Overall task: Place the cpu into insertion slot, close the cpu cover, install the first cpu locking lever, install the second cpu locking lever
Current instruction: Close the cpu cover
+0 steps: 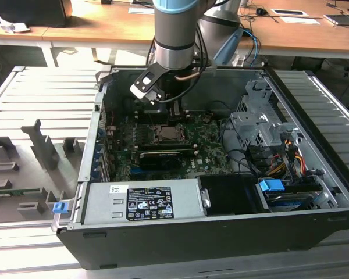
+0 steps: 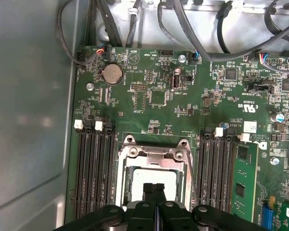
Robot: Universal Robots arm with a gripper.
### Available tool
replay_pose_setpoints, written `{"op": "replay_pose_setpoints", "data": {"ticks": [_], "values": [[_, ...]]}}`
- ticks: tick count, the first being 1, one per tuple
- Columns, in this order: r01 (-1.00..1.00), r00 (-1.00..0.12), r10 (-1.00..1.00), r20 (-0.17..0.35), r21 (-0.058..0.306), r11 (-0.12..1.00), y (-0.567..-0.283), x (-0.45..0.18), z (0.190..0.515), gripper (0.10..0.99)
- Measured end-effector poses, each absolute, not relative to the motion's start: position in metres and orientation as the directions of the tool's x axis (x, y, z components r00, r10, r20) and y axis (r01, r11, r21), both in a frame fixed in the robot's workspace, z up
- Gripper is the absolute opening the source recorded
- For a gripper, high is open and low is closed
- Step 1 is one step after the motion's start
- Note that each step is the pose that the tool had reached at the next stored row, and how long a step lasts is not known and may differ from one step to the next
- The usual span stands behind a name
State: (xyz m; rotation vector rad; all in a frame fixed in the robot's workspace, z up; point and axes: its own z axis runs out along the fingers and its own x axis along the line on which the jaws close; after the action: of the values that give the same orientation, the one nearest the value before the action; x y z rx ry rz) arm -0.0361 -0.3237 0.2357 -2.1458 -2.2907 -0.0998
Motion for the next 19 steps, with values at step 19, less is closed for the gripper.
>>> {"op": "replay_pose_setpoints", "data": {"ticks": [19], "values": [[0.997, -0.066, 0.997, 0.044, 0.046, 0.064, -0.3237, -0.0421, 0.2357, 0.106]]}}
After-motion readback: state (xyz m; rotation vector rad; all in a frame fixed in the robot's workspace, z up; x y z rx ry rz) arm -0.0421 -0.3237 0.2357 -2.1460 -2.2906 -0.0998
